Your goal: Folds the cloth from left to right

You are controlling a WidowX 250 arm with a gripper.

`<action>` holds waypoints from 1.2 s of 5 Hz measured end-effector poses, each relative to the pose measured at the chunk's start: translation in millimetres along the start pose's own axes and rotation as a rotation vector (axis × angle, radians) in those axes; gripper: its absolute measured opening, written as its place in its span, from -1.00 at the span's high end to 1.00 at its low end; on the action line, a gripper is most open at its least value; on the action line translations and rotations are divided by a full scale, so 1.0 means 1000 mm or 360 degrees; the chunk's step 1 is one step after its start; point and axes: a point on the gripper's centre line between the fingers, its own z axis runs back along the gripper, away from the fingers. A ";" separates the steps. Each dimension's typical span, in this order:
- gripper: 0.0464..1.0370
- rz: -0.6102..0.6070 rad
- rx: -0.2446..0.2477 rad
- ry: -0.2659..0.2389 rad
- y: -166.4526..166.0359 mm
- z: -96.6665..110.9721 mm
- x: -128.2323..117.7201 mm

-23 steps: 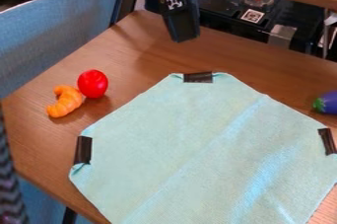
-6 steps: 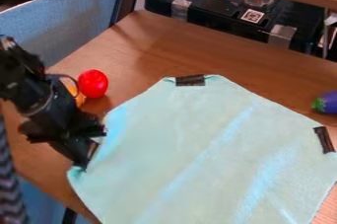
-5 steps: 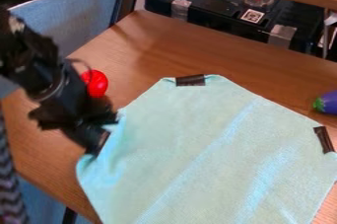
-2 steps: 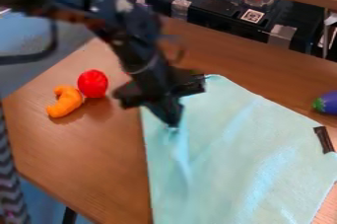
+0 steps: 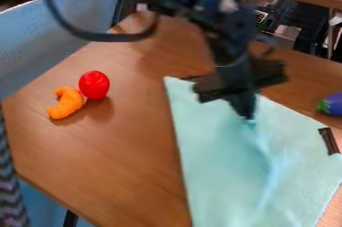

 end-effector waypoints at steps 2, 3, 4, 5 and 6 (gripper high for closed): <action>0.99 -0.0015 -0.0025 -0.0036 -0.062 -0.025 -0.005; 0.94 -0.0001 -0.0003 -0.0038 -0.082 -0.042 -0.011; 0.65 -0.0034 0.0004 0.0011 -0.094 -0.053 -0.021; 0.11 -0.0104 0.0005 0.0052 -0.094 -0.058 -0.028; -0.51 -0.0293 -0.0064 0.0107 -0.100 -0.057 -0.034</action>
